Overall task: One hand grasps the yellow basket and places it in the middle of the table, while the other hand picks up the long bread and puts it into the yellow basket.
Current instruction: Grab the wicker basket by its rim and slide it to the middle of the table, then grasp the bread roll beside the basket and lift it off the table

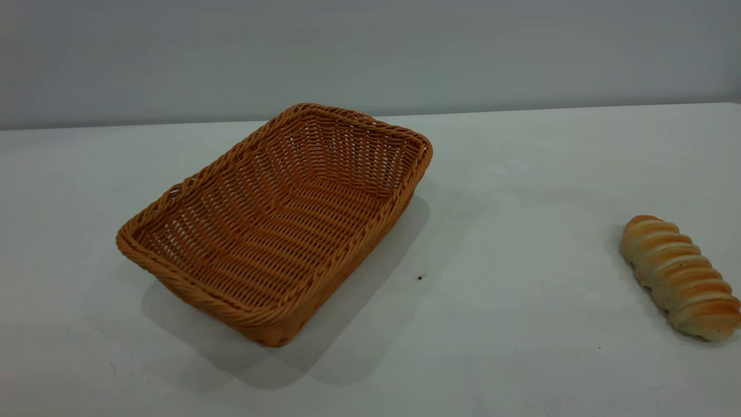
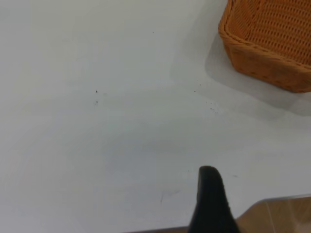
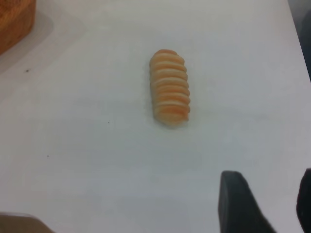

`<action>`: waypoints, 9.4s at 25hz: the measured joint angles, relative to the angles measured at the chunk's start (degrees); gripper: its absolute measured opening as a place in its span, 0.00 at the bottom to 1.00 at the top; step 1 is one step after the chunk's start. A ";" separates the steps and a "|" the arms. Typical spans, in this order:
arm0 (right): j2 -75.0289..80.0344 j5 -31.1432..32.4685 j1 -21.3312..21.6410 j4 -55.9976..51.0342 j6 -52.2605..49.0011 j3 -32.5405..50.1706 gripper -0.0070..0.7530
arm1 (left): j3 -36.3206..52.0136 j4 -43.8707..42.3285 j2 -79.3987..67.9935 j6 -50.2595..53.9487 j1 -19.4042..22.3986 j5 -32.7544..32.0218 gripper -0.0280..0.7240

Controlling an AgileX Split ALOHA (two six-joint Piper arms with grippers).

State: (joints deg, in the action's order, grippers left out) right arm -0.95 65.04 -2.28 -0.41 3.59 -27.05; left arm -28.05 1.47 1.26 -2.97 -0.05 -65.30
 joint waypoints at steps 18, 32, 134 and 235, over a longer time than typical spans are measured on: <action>0.00 0.00 0.00 0.00 0.00 0.00 0.45 | 0.00 0.00 0.00 0.00 0.00 0.00 0.80; 0.00 0.00 0.00 0.00 0.00 0.00 0.45 | 0.00 0.00 0.00 0.00 0.00 0.00 0.80; 52.84 -11.17 -6.89 7.25 -13.58 -18.40 0.45 | -29.57 13.15 -114.23 40.31 -12.81 36.95 0.80; 109.93 -21.39 -6.02 8.05 -10.01 -36.60 0.77 | -41.66 6.10 -88.88 1.08 -12.74 17.11 0.80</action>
State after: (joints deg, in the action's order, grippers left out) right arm 108.98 43.66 -8.30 7.64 -6.42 -63.65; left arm -69.71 7.57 -87.62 -1.90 -12.79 -48.19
